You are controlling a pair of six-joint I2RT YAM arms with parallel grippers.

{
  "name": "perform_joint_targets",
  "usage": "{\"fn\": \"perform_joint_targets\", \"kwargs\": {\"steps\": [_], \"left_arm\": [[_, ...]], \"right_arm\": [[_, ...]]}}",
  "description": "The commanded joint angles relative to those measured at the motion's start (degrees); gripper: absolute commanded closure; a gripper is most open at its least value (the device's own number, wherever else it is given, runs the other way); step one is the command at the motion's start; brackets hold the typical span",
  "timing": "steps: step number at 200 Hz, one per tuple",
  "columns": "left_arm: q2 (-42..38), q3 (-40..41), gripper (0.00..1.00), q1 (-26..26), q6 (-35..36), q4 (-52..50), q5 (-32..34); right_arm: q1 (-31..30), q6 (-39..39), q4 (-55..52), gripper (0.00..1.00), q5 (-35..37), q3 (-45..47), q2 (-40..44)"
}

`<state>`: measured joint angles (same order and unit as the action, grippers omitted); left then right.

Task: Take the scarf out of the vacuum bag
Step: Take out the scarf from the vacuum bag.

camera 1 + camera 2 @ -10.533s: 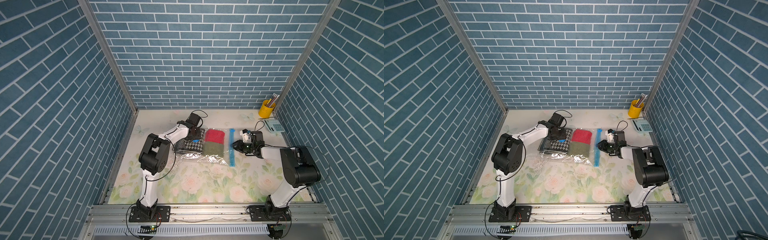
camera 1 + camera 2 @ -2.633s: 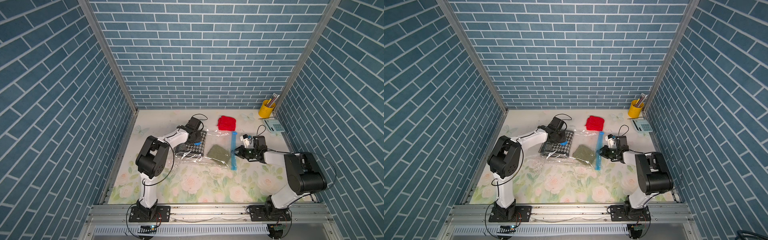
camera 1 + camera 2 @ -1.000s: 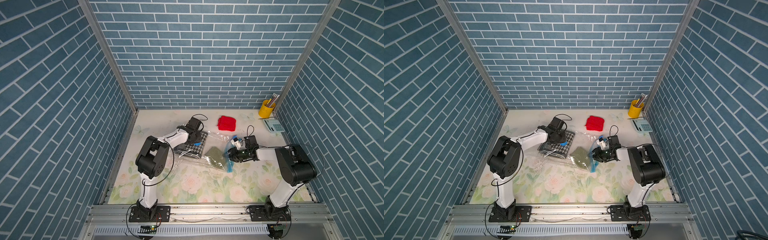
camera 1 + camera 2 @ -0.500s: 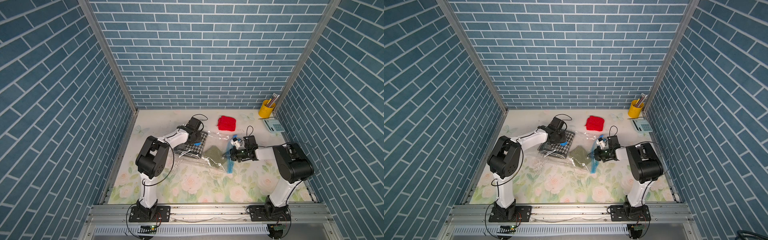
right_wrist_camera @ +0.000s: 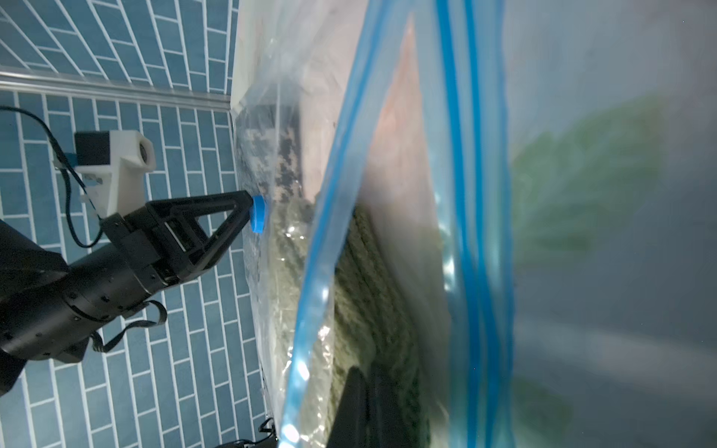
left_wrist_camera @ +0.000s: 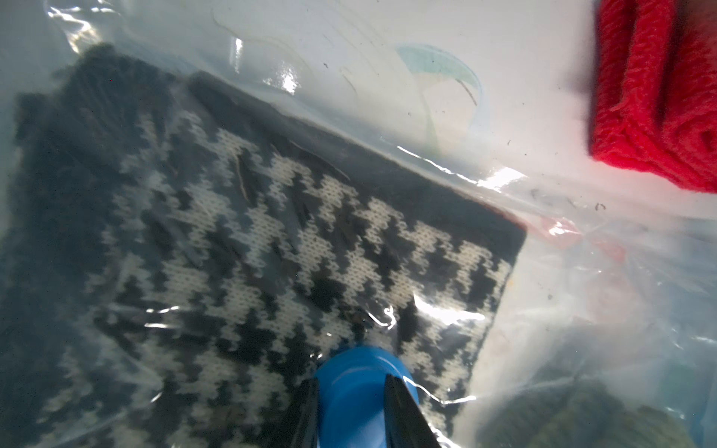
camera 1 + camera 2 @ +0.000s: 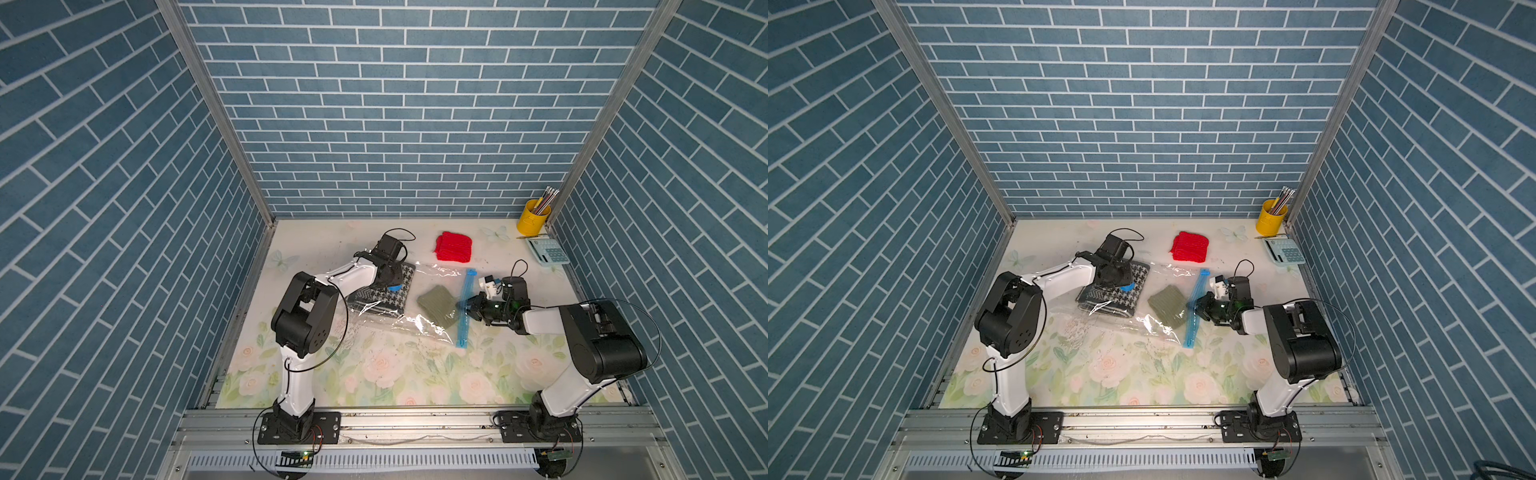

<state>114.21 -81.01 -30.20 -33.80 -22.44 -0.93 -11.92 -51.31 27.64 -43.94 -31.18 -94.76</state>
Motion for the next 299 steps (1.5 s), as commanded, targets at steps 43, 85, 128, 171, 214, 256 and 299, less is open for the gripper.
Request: {"fn": "perform_joint_targets", "kwargs": {"steps": [43,85,128,171,214,256,299], "left_arm": [[0.6,-0.1,0.67,-0.4,0.1,-3.2,0.4],[0.5,0.7,0.67,-0.5,-0.1,-2.7,0.2],[-0.2,0.8,0.67,-0.5,0.0,-3.0,0.4],[0.2,0.3,0.67,-0.7,0.1,-2.9,0.0],[0.4,0.2,0.67,-0.9,0.1,-3.1,-0.1],[0.5,-0.4,0.68,-1.3,-0.2,-3.4,-0.3],[1.4,-0.9,0.68,-2.3,-0.1,-3.7,-0.1]], "right_arm": [[-1.6,-2.7,5.0,1.0,4.8,-1.3,0.6],[-4.5,-4.9,8.5,1.0,6.3,-3.1,-2.3],[-5.7,0.9,-3.6,0.74,5.9,-7.7,-4.2],[-5.6,11.0,-21.0,0.41,11.5,-12.4,-0.8],[-6.0,14.6,-27.6,0.38,13.2,-15.7,-3.4],[-7.7,12.5,-24.4,0.38,9.7,-17.1,-7.8],[-9.8,8.6,-18.6,0.37,5.9,-17.0,-10.4]]}}
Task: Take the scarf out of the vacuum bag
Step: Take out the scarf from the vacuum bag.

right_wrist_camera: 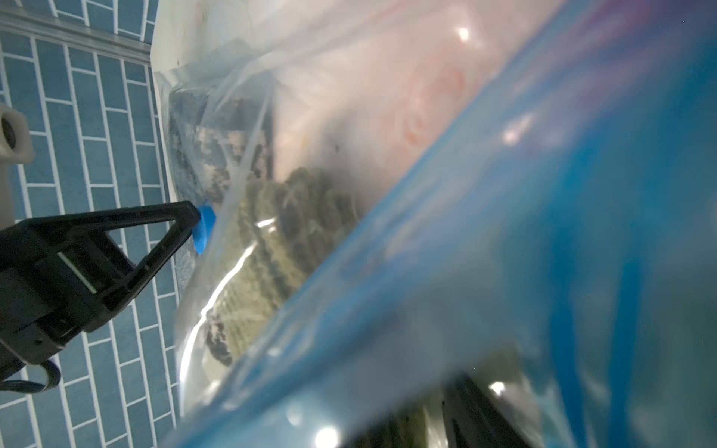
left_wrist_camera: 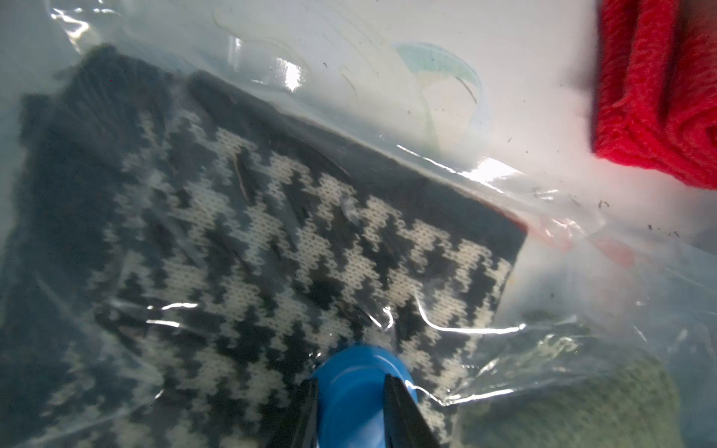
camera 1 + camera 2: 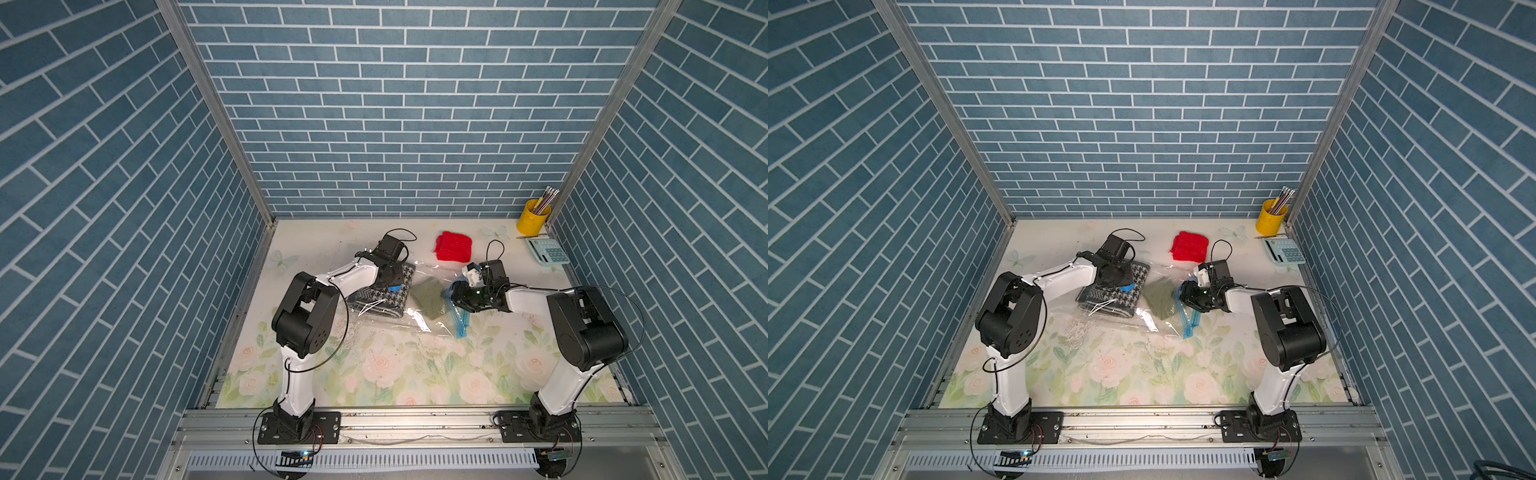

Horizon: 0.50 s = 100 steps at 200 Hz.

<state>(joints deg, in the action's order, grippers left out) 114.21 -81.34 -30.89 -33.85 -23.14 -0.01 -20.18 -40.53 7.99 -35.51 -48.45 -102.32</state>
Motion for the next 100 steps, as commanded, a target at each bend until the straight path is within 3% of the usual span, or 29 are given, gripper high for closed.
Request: {"fn": "perform_joint_targets", "kwargs": {"steps": [1,100], "left_arm": [[1.4,-0.6,0.68,-1.6,-0.1,-2.9,-1.0],[2.9,-0.2,0.68,-3.6,-0.1,-2.6,-1.3]], "right_arm": [[-1.5,-2.3,1.1,0.37,-2.6,0.2,-2.9],[-4.4,-13.7,18.9,0.38,-11.4,-0.2,-9.3]]}}
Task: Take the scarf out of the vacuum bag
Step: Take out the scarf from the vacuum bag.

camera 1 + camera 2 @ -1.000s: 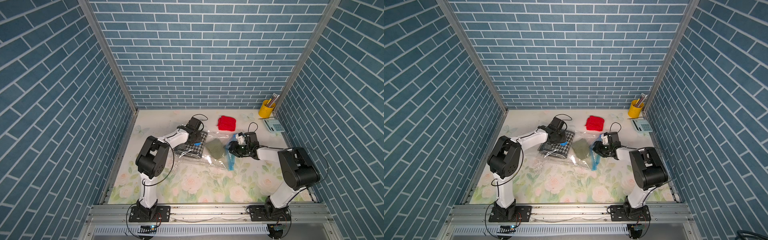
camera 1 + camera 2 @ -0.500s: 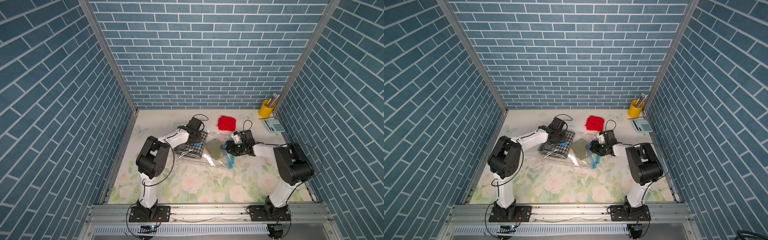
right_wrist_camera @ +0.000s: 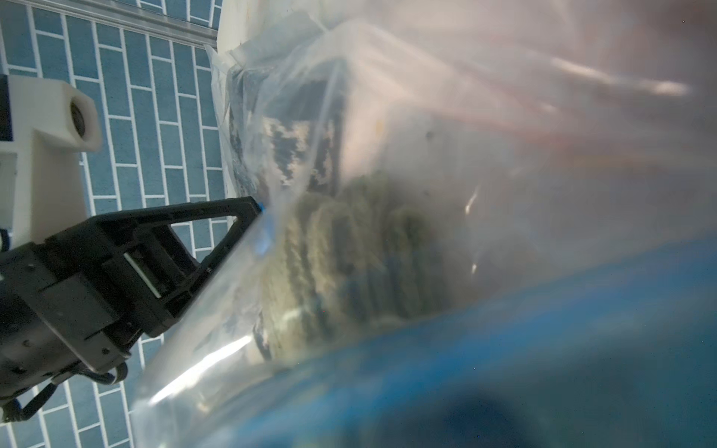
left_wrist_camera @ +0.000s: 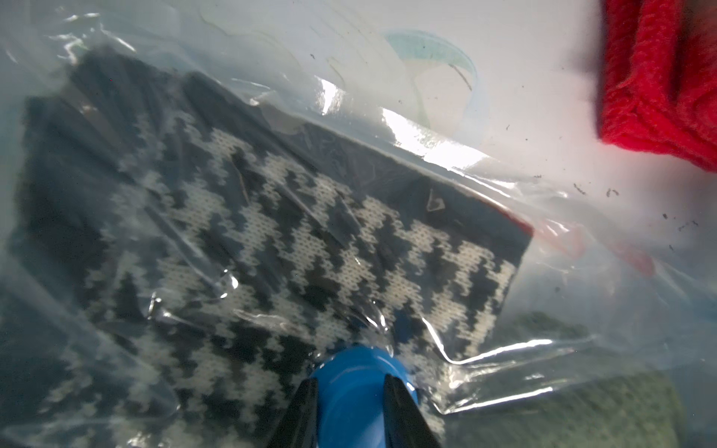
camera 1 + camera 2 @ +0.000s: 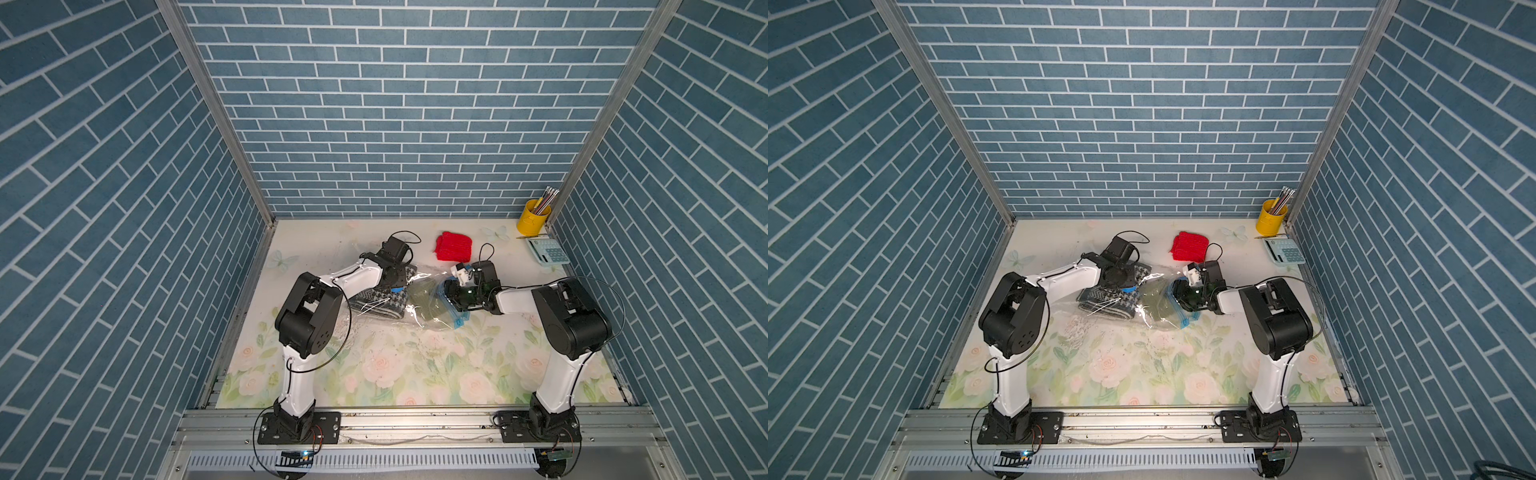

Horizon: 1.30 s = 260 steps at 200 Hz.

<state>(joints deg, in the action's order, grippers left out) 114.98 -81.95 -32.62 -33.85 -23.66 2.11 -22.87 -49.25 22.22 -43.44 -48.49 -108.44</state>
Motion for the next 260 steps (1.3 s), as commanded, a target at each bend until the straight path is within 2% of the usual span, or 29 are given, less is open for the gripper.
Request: {"fn": "perform_joint_targets", "kwargs": {"steps": [1,15,24,39,52,60,98,129,209,260], "left_arm": [[2.1,0.4,0.68,-1.9,-0.1,-2.2,-3.4],[2.0,0.6,0.68,-2.0,-0.2,-2.2,-3.4],[2.0,0.7,0.68,-1.9,-0.2,-2.2,-3.2],[1.9,0.7,0.68,-1.9,-0.2,-2.2,-3.2],[1.9,0.7,0.68,-1.9,-0.2,-2.2,-3.2],[1.9,0.8,0.68,-1.9,-0.3,-2.2,-3.1],[1.6,0.9,0.68,-1.9,-0.7,-1.8,-2.9],[1.3,1.2,0.68,-1.9,-0.7,-1.5,-2.8],[0.9,1.6,0.68,-1.9,-0.8,-1.4,-1.8],[-2.4,5.9,0.68,-1.8,-2.7,0.9,-1.1]], "right_arm": [[-1.7,-5.1,5.0,0.38,-3.6,-0.1,-3.3],[-1.8,-6.9,7.8,0.41,-4.5,0.1,-4.1],[-1.9,-7.4,8.8,0.46,-4.8,0.2,-4.4],[-1.8,-9.3,12.0,0.67,-6.0,0.9,-4.9],[-1.5,-10.9,14.5,0.9,-6.5,1.8,-5.0],[-1.3,-11.1,15.3,1.0,-6.4,2.2,-4.7],[0.5,-9.6,13.5,1.0,-3.9,4.8,-0.8],[2.2,-3.2,1.2,1.0,3.0,5.3,4.9],[7.2,8.4,-19.5,1.0,14.9,3.5,13.0],[12.8,14.8,-30.9,1.0,24.1,2.3,18.4]]}}
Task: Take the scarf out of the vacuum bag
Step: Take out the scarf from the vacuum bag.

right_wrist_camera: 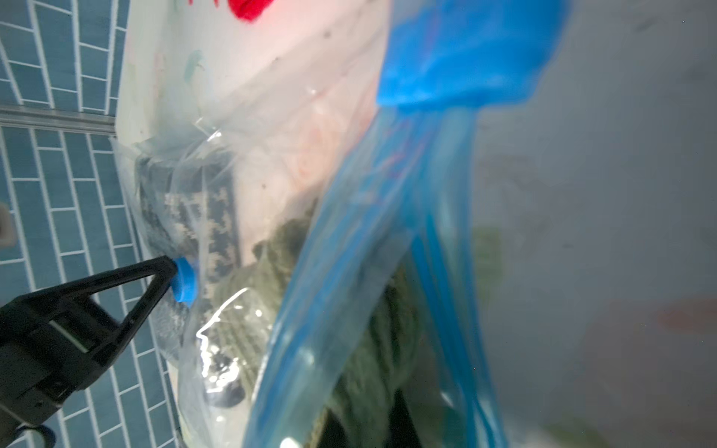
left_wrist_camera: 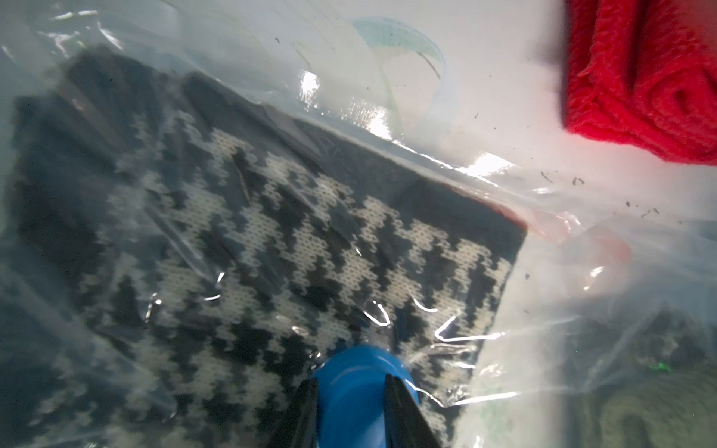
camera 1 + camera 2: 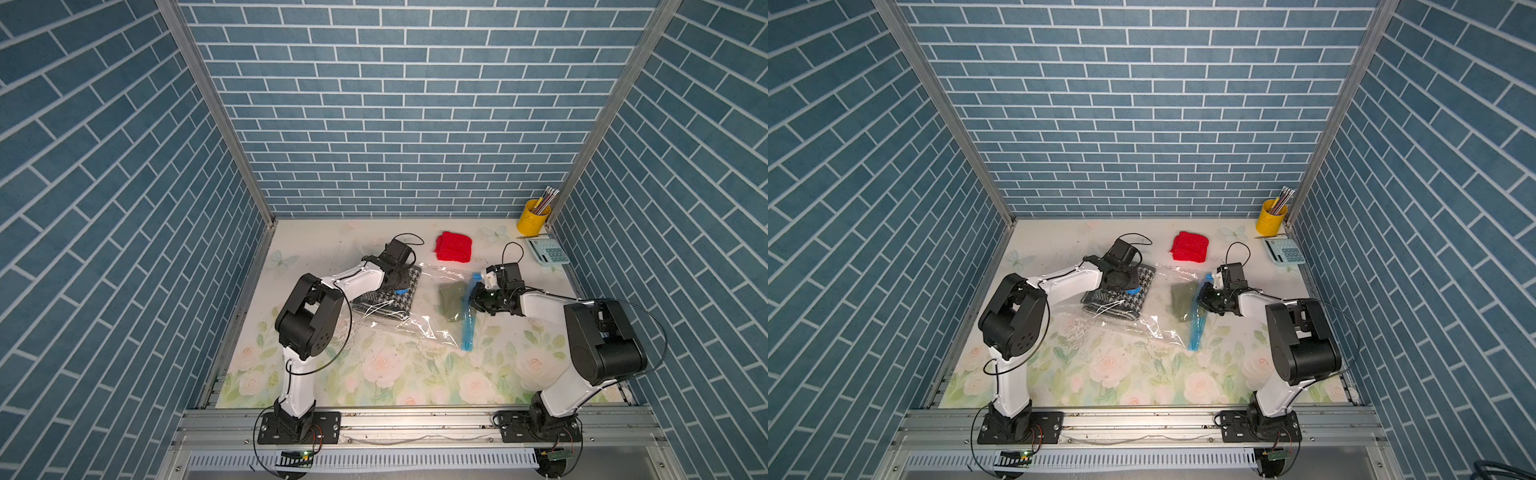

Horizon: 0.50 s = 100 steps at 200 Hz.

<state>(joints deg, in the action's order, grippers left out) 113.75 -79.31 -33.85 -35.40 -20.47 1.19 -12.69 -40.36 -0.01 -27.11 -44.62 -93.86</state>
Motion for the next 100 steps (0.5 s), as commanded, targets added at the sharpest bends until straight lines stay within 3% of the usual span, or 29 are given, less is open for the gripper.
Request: {"fn": "perform_joint_targets", "kwargs": {"steps": [1,67,100], "left_arm": [[-1.2,3.3,0.68,-0.6,-1.2,-2.3,-0.2],[-1.1,3.6,0.68,-0.5,-1.0,-2.0,0.1],[-1.0,3.5,0.67,-0.4,-0.2,-1.9,-0.4]], "right_arm": [[2.7,6.0,-8.9,1.0,7.9,-1.7,3.9],[7.5,11.4,-21.1,1.0,19.7,-5.8,8.3],[10.4,11.9,-23.2,1.0,21.1,-5.9,9.3]]}}
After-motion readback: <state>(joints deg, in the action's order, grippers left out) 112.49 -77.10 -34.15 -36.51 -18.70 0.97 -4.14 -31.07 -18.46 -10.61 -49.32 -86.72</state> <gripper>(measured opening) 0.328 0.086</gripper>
